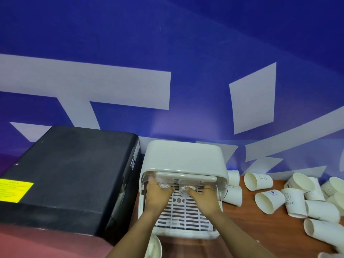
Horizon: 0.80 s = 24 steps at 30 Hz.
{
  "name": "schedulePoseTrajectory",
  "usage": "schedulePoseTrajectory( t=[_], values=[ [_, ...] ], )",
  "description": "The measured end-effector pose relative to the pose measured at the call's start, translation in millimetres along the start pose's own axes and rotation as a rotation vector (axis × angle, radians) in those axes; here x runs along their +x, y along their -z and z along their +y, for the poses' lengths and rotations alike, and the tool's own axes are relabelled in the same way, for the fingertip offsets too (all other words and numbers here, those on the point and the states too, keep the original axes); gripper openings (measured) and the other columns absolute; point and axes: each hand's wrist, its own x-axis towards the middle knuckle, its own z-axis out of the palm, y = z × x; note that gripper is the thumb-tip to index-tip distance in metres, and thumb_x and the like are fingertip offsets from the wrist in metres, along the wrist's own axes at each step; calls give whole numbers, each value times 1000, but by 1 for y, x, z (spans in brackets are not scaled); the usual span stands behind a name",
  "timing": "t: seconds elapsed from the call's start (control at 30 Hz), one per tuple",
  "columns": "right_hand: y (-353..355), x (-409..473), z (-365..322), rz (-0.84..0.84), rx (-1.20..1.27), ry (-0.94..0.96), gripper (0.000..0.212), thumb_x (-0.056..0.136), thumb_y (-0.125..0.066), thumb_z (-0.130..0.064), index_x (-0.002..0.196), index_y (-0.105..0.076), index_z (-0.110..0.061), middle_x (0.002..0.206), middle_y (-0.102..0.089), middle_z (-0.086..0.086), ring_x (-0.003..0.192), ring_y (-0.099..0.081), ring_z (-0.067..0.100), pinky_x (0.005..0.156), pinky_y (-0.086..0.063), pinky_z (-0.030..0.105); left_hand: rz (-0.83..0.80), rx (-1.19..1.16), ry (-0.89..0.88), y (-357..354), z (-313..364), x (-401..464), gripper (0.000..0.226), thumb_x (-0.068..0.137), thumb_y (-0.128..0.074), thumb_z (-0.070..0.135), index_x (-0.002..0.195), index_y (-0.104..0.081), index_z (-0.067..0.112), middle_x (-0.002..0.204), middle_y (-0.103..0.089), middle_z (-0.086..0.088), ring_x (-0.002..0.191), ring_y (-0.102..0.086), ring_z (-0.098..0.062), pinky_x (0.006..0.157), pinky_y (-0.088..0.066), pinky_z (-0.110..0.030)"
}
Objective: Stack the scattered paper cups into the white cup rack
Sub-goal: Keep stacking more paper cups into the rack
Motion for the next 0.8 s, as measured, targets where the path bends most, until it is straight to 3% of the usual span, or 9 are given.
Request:
schedulePoseTrajectory(
  t=[0.07, 0.2, 0.3, 0.5, 0.7, 0.8],
  values=[
    [3, -9, 5, -12, -69, 11, 39, 84, -69, -32, 116, -47, -24, 110, -51, -10, 105, -50, 10, 90, -37, 22, -54, 12, 8, 3, 2, -13, 75, 71, -76, 1, 134, -38, 15, 121, -56, -2, 108, -56, -15, 95, -47, -28],
    [12, -29, 21, -57, -242, 4, 60, 81, -68, -33, 134, -41, -26, 128, -50, -6, 118, -51, 15, 96, -47, 34, -120, 196, -4, 3, 0, -49, 90, 69, -75, 28, 145, -28, 22, 141, -43, -3, 126, -46, -21, 107, -42, -42],
    [24, -46, 24, -93, -323, 61, 54, 81, -65, -27, 130, -45, -26, 126, -55, -3, 112, -55, 11, 96, -46, 28, -201, 310, -12, -4, 7, -83, 78, 82, -69, 22, 147, -26, 16, 144, -34, -2, 134, -37, -20, 110, -30, -29],
    [66, -72, 34, -119, -414, 72, 42, 84, -62, -29, 125, -53, -25, 117, -59, -5, 105, -56, 10, 87, -42, 20, -387, 456, -161, -35, 20, -124, 52, 86, -63, 23, 134, -42, 21, 129, -47, 2, 123, -45, -14, 95, -32, -17],
    [138, -77, 53, -78, -411, 28, 36, 84, -65, -30, 118, -57, -22, 108, -58, -6, 97, -58, 10, 87, -49, 28, -492, 621, -347, -92, 43, -143, 59, 86, -58, 29, 141, -37, 22, 141, -41, 1, 129, -41, -16, 106, -34, -25],
    [176, -71, 66, -66, -427, -11, 41, 84, -65, -31, 123, -54, -24, 116, -58, -5, 103, -57, 10, 80, -53, 28, -529, 746, -440, -124, 57, -144, 60, 87, -56, 29, 142, -34, 23, 143, -37, 2, 129, -40, -18, 105, -37, -32]
  ],
)
